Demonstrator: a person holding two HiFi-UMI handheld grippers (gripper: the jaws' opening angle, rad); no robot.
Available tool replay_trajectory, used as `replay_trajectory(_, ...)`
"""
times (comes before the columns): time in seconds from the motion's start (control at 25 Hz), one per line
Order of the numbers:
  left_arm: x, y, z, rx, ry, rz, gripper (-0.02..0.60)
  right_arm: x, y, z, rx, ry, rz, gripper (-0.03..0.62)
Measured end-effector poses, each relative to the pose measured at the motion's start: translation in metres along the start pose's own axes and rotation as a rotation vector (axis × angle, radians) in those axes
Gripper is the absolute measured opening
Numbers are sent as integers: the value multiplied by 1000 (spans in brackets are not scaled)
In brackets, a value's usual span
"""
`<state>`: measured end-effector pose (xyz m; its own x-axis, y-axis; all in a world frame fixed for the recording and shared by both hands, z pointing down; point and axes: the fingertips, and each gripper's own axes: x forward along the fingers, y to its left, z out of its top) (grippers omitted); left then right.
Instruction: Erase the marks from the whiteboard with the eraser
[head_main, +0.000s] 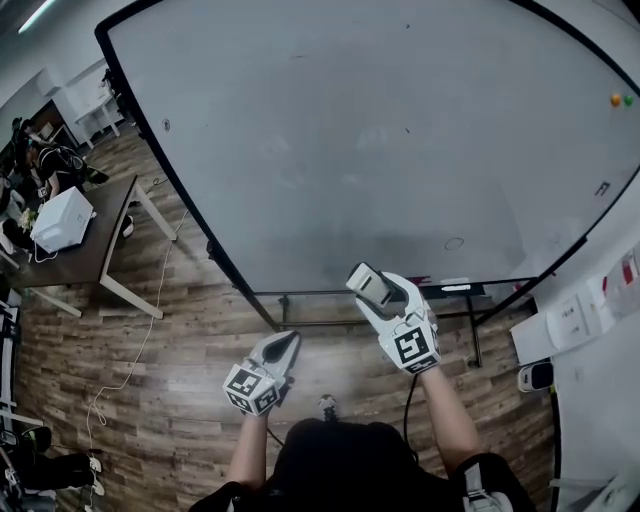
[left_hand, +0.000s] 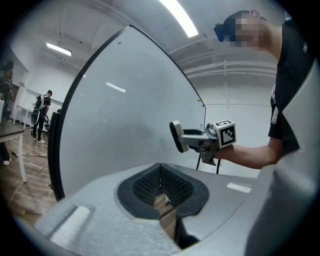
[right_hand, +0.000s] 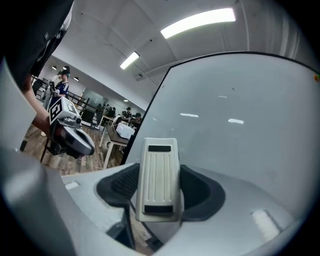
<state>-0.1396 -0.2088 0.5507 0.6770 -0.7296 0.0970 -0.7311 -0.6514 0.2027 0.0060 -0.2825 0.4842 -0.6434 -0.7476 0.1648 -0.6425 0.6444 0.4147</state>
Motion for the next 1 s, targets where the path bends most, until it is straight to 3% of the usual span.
replay_trajectory(0.24, -18, -21, 5, 3, -24, 44, 11, -36, 31, -18, 139, -42, 76, 256)
replay_trajectory(1.0, -61, -94, -7, 16, -14, 85, 11, -124, 86, -36, 215, -48, 137, 258)
